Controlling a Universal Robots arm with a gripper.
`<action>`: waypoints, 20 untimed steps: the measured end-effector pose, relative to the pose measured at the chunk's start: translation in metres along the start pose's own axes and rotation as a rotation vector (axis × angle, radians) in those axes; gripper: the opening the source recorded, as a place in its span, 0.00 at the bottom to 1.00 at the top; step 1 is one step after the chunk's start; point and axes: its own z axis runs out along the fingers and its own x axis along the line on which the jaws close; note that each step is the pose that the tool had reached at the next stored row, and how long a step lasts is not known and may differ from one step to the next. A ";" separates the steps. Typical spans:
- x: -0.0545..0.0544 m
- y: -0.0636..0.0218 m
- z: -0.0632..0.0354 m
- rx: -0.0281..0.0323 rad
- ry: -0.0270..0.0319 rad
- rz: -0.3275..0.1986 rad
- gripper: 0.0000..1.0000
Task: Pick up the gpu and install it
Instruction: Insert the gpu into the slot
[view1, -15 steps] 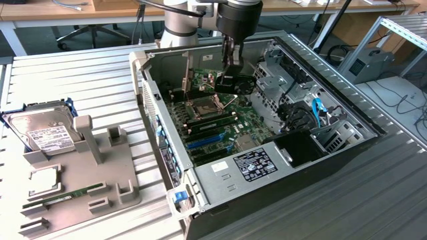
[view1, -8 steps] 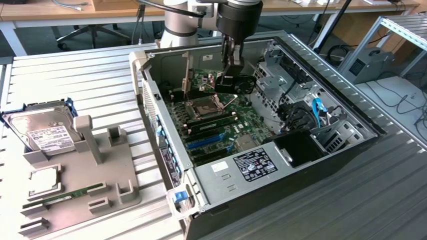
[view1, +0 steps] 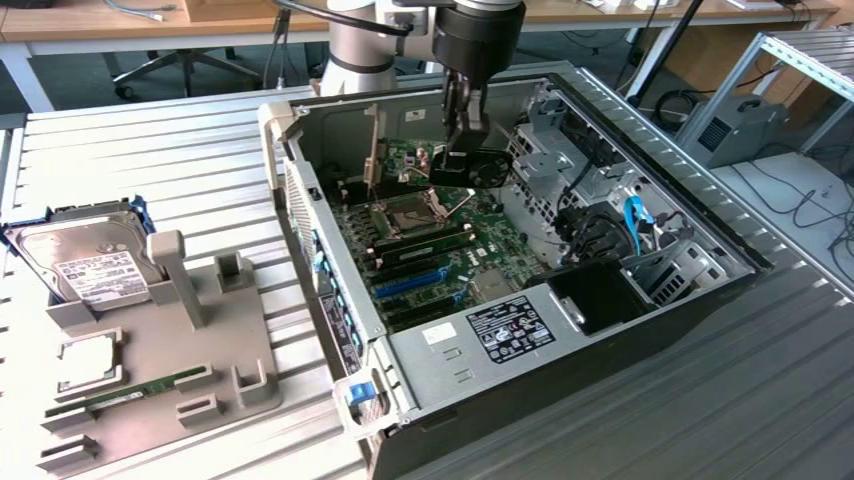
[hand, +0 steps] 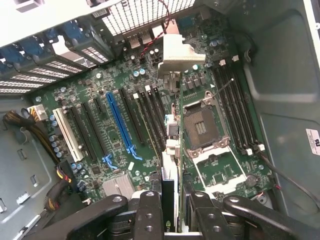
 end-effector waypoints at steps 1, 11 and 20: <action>0.000 0.0000 0.0000 0.0000 -0.0001 -0.003 0.26; 0.000 0.0000 0.0000 -0.0003 -0.0011 -0.038 0.26; 0.000 0.0000 0.0000 -0.0006 -0.0021 -0.063 0.26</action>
